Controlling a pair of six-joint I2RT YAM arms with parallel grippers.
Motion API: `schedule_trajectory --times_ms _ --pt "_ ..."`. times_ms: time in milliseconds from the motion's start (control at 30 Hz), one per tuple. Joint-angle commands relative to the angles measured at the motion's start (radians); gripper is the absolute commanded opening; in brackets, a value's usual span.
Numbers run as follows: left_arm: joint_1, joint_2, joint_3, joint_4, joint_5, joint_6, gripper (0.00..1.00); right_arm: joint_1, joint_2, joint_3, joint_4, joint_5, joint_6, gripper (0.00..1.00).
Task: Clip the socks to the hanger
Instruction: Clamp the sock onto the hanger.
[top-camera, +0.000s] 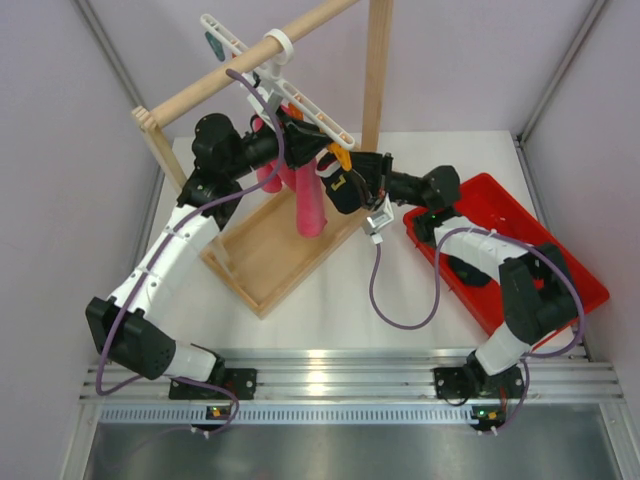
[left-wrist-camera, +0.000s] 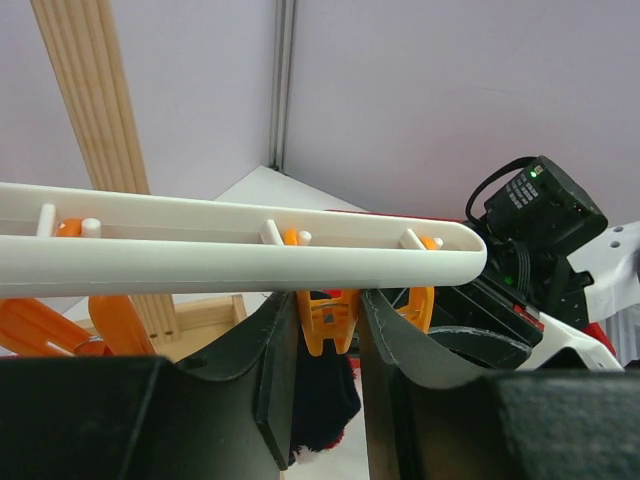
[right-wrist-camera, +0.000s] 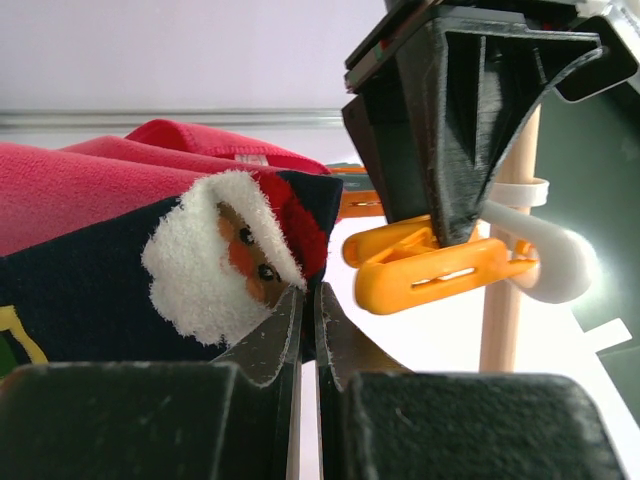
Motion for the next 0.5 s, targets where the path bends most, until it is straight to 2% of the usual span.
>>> schedule_trajectory --times_ms 0,467 --pt "-0.029 0.035 -0.014 -0.224 0.186 -0.037 0.00 -0.005 -0.038 0.051 -0.041 -0.028 -0.020 0.00" --pt "-0.028 0.030 -0.008 -0.272 0.163 0.022 0.00 -0.016 -0.052 0.048 0.008 -0.032 0.037 0.00"
